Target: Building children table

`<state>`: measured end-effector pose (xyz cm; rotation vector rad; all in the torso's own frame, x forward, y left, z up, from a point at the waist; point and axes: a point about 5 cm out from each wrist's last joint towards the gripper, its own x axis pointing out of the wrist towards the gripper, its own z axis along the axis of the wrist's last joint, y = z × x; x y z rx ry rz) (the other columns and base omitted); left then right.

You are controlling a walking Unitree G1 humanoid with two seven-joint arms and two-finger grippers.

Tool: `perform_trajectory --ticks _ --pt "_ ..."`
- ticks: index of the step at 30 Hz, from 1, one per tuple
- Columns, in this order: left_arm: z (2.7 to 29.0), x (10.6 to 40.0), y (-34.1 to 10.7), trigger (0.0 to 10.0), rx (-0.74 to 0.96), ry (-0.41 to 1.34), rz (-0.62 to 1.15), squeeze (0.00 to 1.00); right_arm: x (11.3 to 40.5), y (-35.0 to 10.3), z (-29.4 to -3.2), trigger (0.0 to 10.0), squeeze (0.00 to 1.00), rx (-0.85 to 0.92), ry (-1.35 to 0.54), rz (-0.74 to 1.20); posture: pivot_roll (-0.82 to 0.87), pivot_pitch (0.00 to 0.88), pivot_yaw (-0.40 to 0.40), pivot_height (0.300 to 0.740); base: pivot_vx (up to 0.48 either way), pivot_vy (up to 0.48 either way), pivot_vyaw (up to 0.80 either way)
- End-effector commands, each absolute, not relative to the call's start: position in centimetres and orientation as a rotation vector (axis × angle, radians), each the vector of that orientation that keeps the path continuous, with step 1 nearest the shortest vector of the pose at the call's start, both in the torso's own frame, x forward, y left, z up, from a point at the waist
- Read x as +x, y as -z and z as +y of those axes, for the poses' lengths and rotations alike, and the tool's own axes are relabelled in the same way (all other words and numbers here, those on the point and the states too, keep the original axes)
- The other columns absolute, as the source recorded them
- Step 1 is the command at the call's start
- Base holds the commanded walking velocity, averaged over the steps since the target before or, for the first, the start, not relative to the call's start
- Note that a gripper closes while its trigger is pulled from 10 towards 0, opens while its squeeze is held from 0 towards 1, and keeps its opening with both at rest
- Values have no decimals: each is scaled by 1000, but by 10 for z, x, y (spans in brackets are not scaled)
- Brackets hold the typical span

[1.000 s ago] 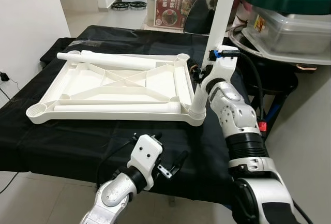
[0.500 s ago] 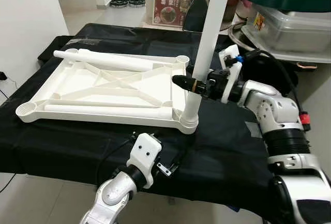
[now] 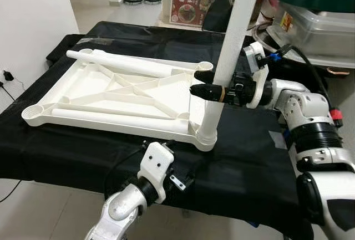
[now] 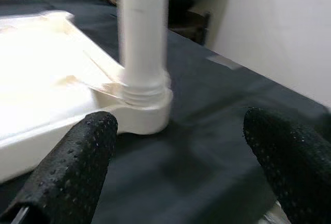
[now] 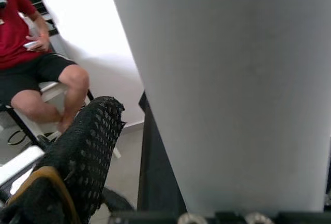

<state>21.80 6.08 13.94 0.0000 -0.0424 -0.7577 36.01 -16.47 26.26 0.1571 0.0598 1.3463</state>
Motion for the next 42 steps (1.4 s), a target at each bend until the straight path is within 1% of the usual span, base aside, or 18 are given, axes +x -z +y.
perform_trajectory --ticks 1,5,12,16,18,21,23,24,25,26,27,28,32,38,39,40,41,42 --pt "57 210 -136 10000 -17 820 -11 0 360 -268 -153 0 0 151 -1431 28 155 73 -78 740 0 0 0" --pt "57 209 -135 10000 -21 823 -3 0 362 -267 -150 0 0 151 -1437 25 151 72 -78 740 0 0 0" --pt "59 212 -133 10000 -13 791 -6 0 374 -255 -148 0 0 80 -1249 31 154 61 -80 740 0 0 0" --pt "67 219 -131 10000 23 707 -11 0 385 -248 -158 0 0 41 -999 16 153 53 -83 740 0 0 0" --pt "72 224 -130 10000 56 657 -13 0 393 -242 -164 0 0 26 -763 19 152 49 -82 740 0 0 0" --pt "73 225 -130 10000 65 648 -13 0 394 -240 -166 0 0 20 -692 17 152 48 -80 740 0 0 0" --pt "73 225 -128 10000 69 655 -7 0 398 -227 -169 0 0 42 -471 75 143 44 -75 740 0 0 0" --pt "73 225 -128 10000 69 655 -7 0 398 -227 -169 0 0 42 -471 75 143 44 -75 740 0 0 0" --pt "72 225 -128 10000 74 664 -6 0 398 -217 -173 0 0 47 -296 108 139 41 -73 740 0 0 0" --pt "72 225 -128 10000 74 664 -6 0 398 -217 -173 0 0 47 -296 108 139 41 -73 740 0 0 0" --pt "72 225 -128 10000 78 669 -5 0 395 -209 -178 0 0 49 -100 117 141 41 -74 740 0 0 0" --pt "72 225 -128 10000 78 669 -5 0 395 -209 -178 0 0 49 -100 117 141 41 -74 740 0 0 0" --pt "71 227 -127 10000 92 667 -7 0 378 -210 -176 0 0 72 296 37 141 44 -75 740 0 0 0" --pt "71 227 -127 10000 98 662 -9 0 372 -215 -157 0 0 122 339 4 141 45 -77 740 0 0 0" --pt "71 227 -127 10000 99 658 -9 0 372 -217 -145 4863 0 140 300 5 146 47 -81 740 0 0 0" --pt "71 227 -127 10000 99 658 -9 0 372 -217 -145 4863 0 140 300 5 146 47 -81 740 0 0 0" --pt "71 227 -127 10000 96 657 -8 0 378 -221 -126 10000 0 153 137 16 141 52 -81 740 0 0 0" --pt "71 227 -127 10000 96 657 -8 0 378 -221 -126 10000 0 153 137 16 141 52 -81 740 0 0 0"
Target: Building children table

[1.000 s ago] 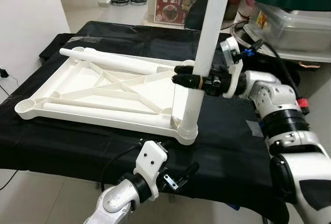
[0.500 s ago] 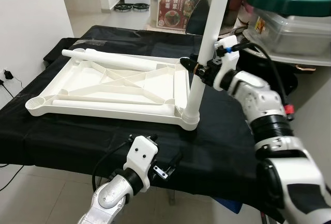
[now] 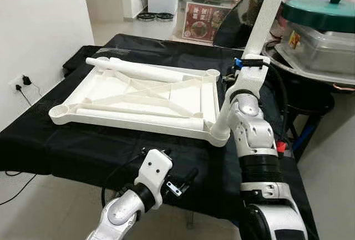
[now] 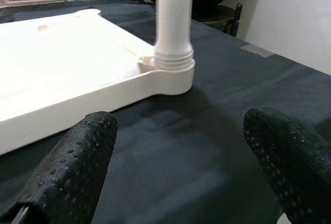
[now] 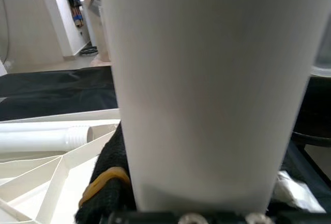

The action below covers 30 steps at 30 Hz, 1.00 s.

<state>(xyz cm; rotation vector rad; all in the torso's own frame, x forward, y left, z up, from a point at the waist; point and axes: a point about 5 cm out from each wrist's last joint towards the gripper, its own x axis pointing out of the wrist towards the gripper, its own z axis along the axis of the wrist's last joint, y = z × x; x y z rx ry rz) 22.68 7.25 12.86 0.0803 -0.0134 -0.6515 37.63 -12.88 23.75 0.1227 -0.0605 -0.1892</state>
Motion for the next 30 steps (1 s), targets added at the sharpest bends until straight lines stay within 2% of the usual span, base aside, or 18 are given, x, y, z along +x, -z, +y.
perform_trajectory --ticks 1,2,7,9,10,11,18,19,20,21,22,23,24,25,30 --pt "70 227 -127 10000 93 657 -9 0 385 -225 -103 10000 0 171 -131 29 140 53 -81 740 0 0 0" --pt "70 227 -127 10000 91 658 -9 0 387 -226 -102 10000 1000 157 -216 38 137 56 -79 740 0 0 0" --pt "70 227 -127 10000 90 659 -10 0 393 -227 -116 10000 1000 166 -289 74 142 59 -83 740 0 0 0" --pt "70 227 -127 10000 89 656 -10 0 396 -234 -128 10000 1000 163 -417 90 141 64 -82 740 0 0 0" --pt "70 227 -127 10000 89 656 -10 0 396 -234 -128 10000 1000 163 -417 90 141 64 -82 740 0 0 0" --pt "70 227 -127 10000 87 654 -11 0 393 -240 -136 10000 1000 151 -565 107 138 64 -82 740 0 0 0" --pt "70 227 -127 10000 84 658 -8 0 381 -247 -157 10000 1000 80 -899 79 140 67 -81 740 0 0 0" --pt "70 227 -127 10000 84 658 -9 0 375 -250 -159 10000 686 89 -1014 67 144 68 -83 740 0 0 0" --pt "70 227 -127 10000 84 658 -9 0 375 -250 -159 10000 686 89 -1014 67 144 68 -83 740 0 0 0" --pt "70 227 -127 10000 83 659 -9 0 371 -252 -162 10000 686 99 -1101 60 144 68 -83 740 0 0 0" --pt "70 227 -127 10000 81 659 -9 0 366 -254 -165 10000 0 133 -1181 61 150 67 -84 740 0 0 0" --pt "70 227 -127 10000 81 659 -9 0 366 -254 -165 10000 0 133 -1181 61 150 67 -84 740 0 0 0" --pt "70 225 -127 10000 68 672 -8 0 362 -258 -168 10000 0 170 -1283 70 151 70 -81 740 0 0 0" --pt "70 225 -127 10000 65 676 -8 0 361 -259 -168 10000 0 178 -1303 74 151 70 -81 740 0 0 0" --pt "68 221 -127 10000 47 714 0 0 356 -262 -164 10000 0 139 -1427 86 153 73 -82 740 0 0 0"
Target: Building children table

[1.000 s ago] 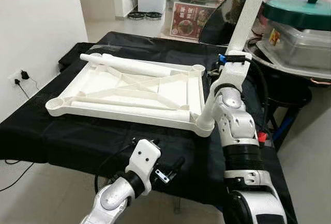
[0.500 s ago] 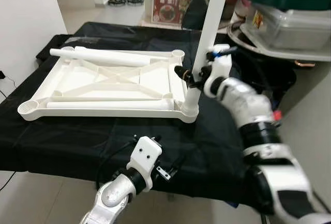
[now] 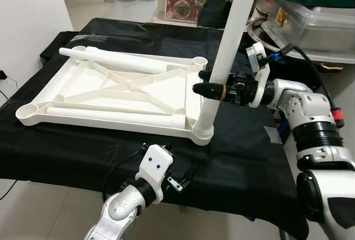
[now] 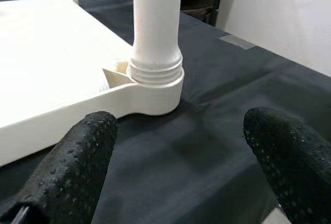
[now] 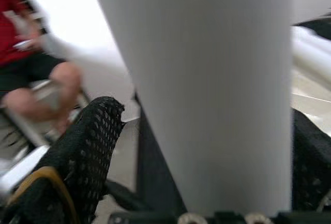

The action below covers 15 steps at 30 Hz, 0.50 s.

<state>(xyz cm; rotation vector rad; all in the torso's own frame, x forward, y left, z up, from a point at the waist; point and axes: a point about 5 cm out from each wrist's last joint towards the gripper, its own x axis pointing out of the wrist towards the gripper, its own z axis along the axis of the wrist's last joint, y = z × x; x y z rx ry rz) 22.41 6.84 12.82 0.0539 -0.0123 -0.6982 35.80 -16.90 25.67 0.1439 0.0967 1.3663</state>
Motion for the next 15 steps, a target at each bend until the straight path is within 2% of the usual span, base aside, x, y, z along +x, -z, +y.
perform_trajectory --ticks 1,2,3,6,7,11,15 --pt "68 221 -127 10000 45 719 2 0 355 -264 -163 10000 0 147 -1461 81 155 73 -82 740 0 0 0" --pt "68 221 -127 10000 45 719 2 0 355 -264 -163 10000 0 147 -1461 81 155 73 -82 740 0 0 0" --pt "67 221 -127 10000 44 723 3 0 354 -264 -161 5490 0 134 -1484 77 155 71 -82 740 0 0 0" --pt "67 221 -127 10000 44 726 3 0 354 -265 -159 5490 0 123 -1498 75 155 71 -82 740 0 0 0" --pt "67 220 -127 10000 41 731 4 0 354 -265 -158 0 0 123 -1505 73 154 72 -82 740 0 0 0" --pt "66 220 -127 10000 36 735 4 0 367 -267 -158 0 0 130 -1377 26 154 71 -82 740 0 0 0" --pt "67 220 -126 10000 35 733 4 0 369 -267 -162 0 0 157 -1347 0 151 68 -81 740 0 0 0"
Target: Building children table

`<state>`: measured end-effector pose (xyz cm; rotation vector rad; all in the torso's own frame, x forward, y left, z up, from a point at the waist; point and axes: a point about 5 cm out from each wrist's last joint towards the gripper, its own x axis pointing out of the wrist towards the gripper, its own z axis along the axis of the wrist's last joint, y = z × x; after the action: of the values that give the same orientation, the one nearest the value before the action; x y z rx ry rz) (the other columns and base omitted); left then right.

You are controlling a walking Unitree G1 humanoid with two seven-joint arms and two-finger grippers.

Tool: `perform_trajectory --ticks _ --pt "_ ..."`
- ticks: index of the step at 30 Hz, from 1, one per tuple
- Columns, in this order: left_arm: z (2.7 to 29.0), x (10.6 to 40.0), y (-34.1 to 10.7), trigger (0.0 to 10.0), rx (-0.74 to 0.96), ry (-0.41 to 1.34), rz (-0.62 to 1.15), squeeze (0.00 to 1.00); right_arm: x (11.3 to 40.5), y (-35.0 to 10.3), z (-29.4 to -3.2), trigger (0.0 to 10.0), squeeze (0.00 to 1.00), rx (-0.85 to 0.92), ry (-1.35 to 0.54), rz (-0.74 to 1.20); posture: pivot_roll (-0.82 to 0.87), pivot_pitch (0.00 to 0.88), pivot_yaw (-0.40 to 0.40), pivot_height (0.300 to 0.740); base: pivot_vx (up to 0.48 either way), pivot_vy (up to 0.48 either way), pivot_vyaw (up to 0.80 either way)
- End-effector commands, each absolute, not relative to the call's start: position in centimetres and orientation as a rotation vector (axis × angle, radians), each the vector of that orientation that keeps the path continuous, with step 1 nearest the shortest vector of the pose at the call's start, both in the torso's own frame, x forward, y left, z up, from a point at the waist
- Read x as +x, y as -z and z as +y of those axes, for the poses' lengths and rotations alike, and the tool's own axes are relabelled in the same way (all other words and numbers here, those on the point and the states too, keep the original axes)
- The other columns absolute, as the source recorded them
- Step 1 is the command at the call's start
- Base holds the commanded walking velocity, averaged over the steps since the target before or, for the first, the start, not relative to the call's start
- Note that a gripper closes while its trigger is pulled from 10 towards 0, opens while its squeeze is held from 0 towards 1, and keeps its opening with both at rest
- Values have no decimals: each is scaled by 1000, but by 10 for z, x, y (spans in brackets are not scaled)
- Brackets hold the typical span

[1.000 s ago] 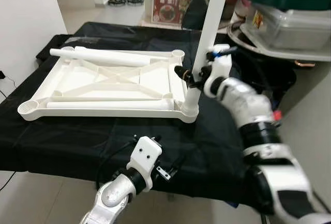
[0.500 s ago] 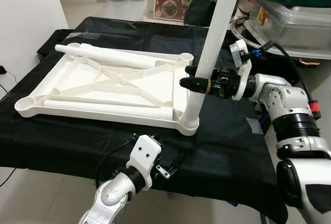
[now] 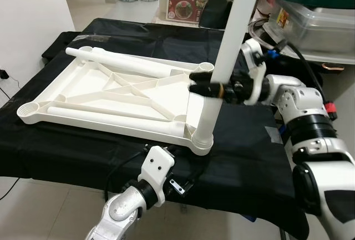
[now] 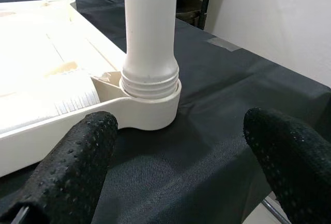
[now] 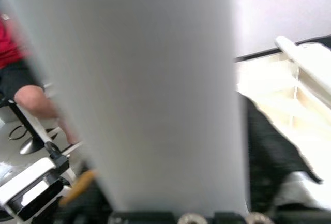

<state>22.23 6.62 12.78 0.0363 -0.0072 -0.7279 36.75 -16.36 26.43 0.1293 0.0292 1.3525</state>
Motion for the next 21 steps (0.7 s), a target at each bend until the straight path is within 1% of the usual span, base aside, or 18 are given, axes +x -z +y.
perform_trajectory --ticks 1,3,4,5,7,8,10,11,12,13,14,15,18,19,21 --pt "67 220 -126 10000 34 734 5 0 368 -267 -163 0 0 158 -1349 -4 151 68 -81 740 0 0 0" --pt "67 220 -126 10000 34 734 5 0 368 -267 -164 0 0 158 -1353 -3 151 68 -81 740 0 0 0" --pt "67 221 -126 10000 34 730 7 0 379 -259 -167 0 0 130 -1149 8 151 59 -85 740 0 0 0" --pt "67 221 -126 10000 34 730 7 0 379 -259 -167 0 0 130 -1149 8 151 59 -85 740 0 0 0" --pt "67 221 -125 10000 34 725 9 0 393 -248 -174 0 0 88 -854 20 150 59 -84 740 0 0 0" --pt "67 221 -125 10000 34 725 9 0 393 -248 -174 0 0 88 -854 20 150 59 -84 740 0 0 0" --pt "67 221 -124 10000 36 721 10 0 399 -237 -182 0 0 26 -636 66 150 53 -86 740 0 0 0" --pt "67 221 -124 10000 38 720 10 0 404 -226 -192 0 0 -14 -428 120 149 50 -83 740 0 0 0" --pt "68 222 -124 10000 39 720 10 0 406 -218 -199 0 0 -45 -285 152 147 50 -80 740 0 0 0" --pt "68 222 -124 10000 39 720 10 0 407 -215 -203 0 0 -60 -211 169 147 50 -80 740 0 0 0" --pt "67 222 -124 10000 44 722 11 0 406 -211 -213 0 0 -26 -42 180 144 48 -78 740 0 0 0" --pt "67 222 -124 10000 44 722 11 0 406 -211 -213 0 0 -26 -42 180 144 48 -78 740 0 0 0" --pt "67 222 -123 10000 52 725 11 0 402 -209 -226 0 0 24 230 171 143 45 -78 740 0 0 0" --pt "67 222 -123 10000 52 725 11 0 402 -209 -226 0 0 24 230 171 143 45 -78 740 0 0 0" --pt "67 222 -123 10000 54 726 12 0 398 -212 -222 0 0 23 334 131 144 43 -78 740 0 0 0"
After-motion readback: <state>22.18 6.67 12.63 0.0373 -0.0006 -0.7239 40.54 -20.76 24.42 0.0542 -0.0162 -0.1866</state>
